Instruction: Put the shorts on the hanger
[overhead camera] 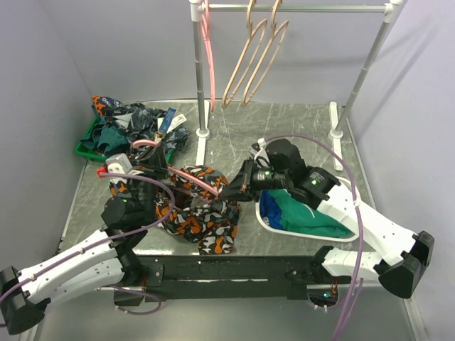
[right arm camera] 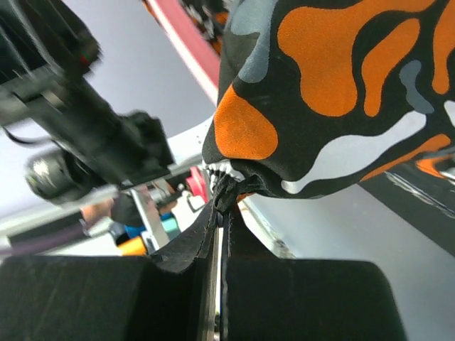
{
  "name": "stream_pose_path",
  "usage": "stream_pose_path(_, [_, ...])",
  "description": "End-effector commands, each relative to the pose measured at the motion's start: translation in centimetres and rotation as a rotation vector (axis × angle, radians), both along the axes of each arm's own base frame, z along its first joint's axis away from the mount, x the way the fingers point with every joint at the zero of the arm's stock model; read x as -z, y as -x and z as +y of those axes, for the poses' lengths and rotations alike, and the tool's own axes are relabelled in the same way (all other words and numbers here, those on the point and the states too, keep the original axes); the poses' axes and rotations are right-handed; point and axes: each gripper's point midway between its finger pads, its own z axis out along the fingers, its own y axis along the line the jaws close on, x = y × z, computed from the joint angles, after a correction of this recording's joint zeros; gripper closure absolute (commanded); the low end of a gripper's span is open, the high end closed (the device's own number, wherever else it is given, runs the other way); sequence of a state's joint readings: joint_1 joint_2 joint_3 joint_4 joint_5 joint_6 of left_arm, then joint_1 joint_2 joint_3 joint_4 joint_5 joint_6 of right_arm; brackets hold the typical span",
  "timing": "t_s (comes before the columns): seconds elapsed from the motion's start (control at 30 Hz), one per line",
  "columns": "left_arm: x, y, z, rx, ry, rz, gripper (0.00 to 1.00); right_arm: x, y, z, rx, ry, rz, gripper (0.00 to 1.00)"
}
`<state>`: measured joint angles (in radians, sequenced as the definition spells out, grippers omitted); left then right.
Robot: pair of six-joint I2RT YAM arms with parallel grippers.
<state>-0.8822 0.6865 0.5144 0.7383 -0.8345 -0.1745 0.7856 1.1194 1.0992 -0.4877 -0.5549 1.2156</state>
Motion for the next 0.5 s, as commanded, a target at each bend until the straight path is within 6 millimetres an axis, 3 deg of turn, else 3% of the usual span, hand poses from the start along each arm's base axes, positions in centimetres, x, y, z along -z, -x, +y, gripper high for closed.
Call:
stream_pose_path(0.0, [-2.8,0.5,-0.6,0.006,0.015,-0.047,0.99,-5.1,-2.0,1.4,0.065,-0.108,-0.027,1.0])
stream_pose_path(0.27, [-6.0,0.4,-3.1,0.104,0.02,-0.025,0.99,-8.0,-6.8,2.4,0.236,-0.091,-0.113,1.0])
stream_pose_path(0.3, [-7.3,0.7,-3.1,0.117,0.039,-0.037,0.99,-8.3,-7.0,2.7,0.237,-0.099,-0.119,1.0])
stream_pose_path(0.37, [-7.6,0.6,-3.9,0.149,0.017,-0.02,0.99,-9.3,-7.9,3.2,0.252,-0.118,-0.138,1.0])
stream_pose_path(0.4, [-8.9,0.9,-3.8,0.162,0.031,-0.033,0.99,-9.7,-8.2,3.5,0.257,-0.124,-0.14,1.0])
stream_pose_path(0.43, [-9.2,0.9,-4.0,0.174,0.032,-0.028,0.99,-11.3,-8.4,3.8,0.256,-0.166,-0.166,1.0])
stream_pose_path(0.47, [-9.1,0.8,-4.6,0.19,0.007,-0.01,0.99,-11.6,-8.4,4.4,0.238,-0.18,-0.161,1.0])
